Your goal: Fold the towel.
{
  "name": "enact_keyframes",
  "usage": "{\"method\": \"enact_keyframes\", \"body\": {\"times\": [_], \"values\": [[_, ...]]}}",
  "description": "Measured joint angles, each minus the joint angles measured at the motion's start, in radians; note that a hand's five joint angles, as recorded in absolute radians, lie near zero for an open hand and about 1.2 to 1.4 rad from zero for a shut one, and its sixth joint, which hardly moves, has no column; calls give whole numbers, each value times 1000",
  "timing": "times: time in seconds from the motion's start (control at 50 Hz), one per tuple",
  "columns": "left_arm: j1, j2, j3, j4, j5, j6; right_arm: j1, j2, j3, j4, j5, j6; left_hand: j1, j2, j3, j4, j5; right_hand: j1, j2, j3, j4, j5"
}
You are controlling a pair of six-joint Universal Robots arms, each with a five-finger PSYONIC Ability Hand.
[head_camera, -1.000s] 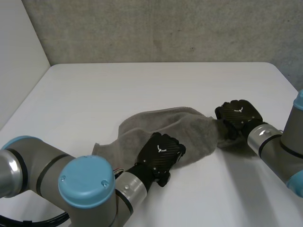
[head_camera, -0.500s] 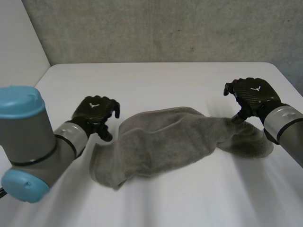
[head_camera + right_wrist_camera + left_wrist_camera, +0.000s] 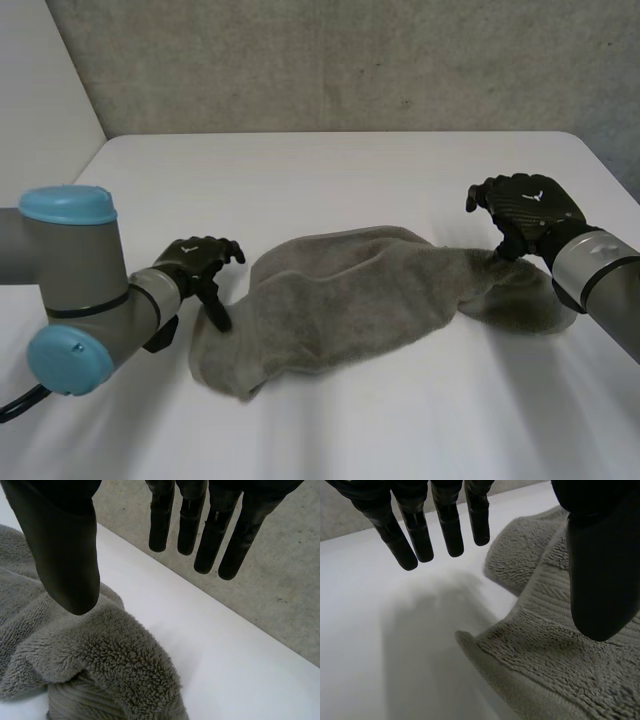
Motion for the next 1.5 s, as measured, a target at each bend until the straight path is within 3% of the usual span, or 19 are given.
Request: {"method": "enact_keyframes", "body": {"times": [0.44,0.5,0.62,0.68,0.88,1.06,1.2,1.5], "values": [[-116,-72,81,3,4,0,-4,6,-3,0,-2,-10,142,114,152,133,170,0,0,0,0,0],[-122,-76,83,3,4,1,-5,7,-3,0,-2,-15,331,308,346,331,359,0,0,0,0,0],[-124,-77,89,3,2,2,-5,12,-5,0,-2,-20,937,910,952,936,958,0,0,0,0,0],[-124,-66,92,1,0,2,-5,14,-7,0,-2,-20,1002,1047,1100,1067,1066,0,0,0,0,0],[-137,41,68,-7,-1,4,-9,10,-38,35,-14,-6,1002,1052,1117,1076,1070,0,0,0,0,0],[-183,244,-58,-11,2,48,-38,24,-239,371,-171,10,1002,1052,1118,1076,1070,-7,-9,-8,0,-7],[-206,417,-232,-5,3,165,-80,166,-453,520,-250,40,1002,1053,1122,1083,1070,-34,-42,-42,0,-41],[-248,612,-460,44,0,218,-4,441,-640,536,-255,-20,1002,1053,1123,1083,1070,-261,-256,-256,0,-267]]}}
